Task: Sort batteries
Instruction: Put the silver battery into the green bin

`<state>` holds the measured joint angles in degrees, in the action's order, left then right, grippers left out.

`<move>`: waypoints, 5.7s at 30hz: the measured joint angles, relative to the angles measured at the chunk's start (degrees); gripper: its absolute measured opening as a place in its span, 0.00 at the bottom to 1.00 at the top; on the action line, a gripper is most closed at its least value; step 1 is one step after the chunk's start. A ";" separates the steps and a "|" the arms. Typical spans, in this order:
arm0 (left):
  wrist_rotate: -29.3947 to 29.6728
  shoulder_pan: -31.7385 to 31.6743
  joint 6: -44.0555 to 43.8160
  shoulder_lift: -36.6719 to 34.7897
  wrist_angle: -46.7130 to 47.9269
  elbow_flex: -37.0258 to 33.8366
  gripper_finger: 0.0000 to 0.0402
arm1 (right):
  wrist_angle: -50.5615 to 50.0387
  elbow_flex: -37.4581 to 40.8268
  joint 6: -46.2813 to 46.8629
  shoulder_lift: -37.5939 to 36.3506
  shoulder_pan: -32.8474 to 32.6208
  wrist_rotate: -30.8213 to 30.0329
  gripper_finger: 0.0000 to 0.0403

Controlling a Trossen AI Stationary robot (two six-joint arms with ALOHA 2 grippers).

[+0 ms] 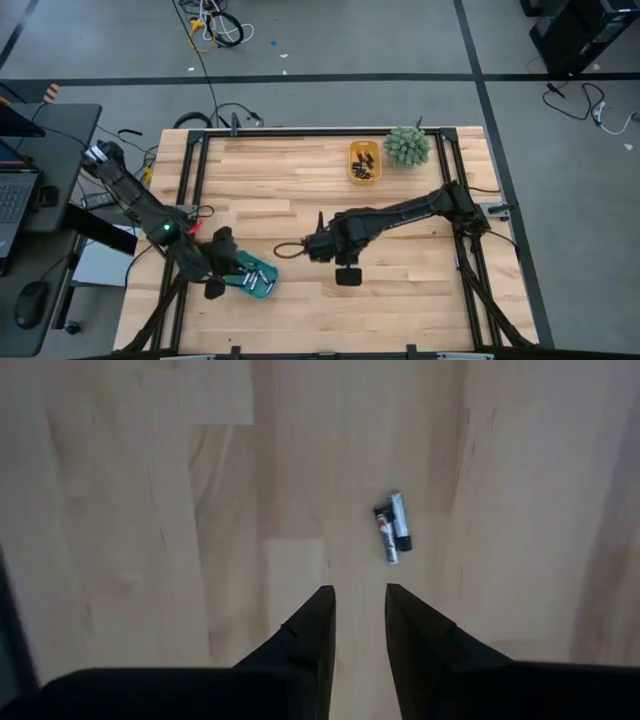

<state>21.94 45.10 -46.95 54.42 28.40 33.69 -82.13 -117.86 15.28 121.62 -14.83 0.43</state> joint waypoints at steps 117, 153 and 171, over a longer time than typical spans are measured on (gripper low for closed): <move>21.38 -12.80 50.60 4.25 -11.62 6.49 0.30 | 63.61 59.28 -3.51 -23.37 2.43 -14.28 0.28; 2.78 -27.19 61.33 3.69 -24.32 2.45 0.30 | 72.73 64.18 -0.23 -16.88 1.57 -11.17 0.30; 2.74 -27.17 59.90 3.71 -24.06 2.45 0.30 | 75.95 65.75 -3.14 -16.83 3.77 -9.90 0.04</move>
<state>24.68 17.93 12.95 58.13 4.35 36.14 -6.17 -52.11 12.14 104.79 -11.06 -9.47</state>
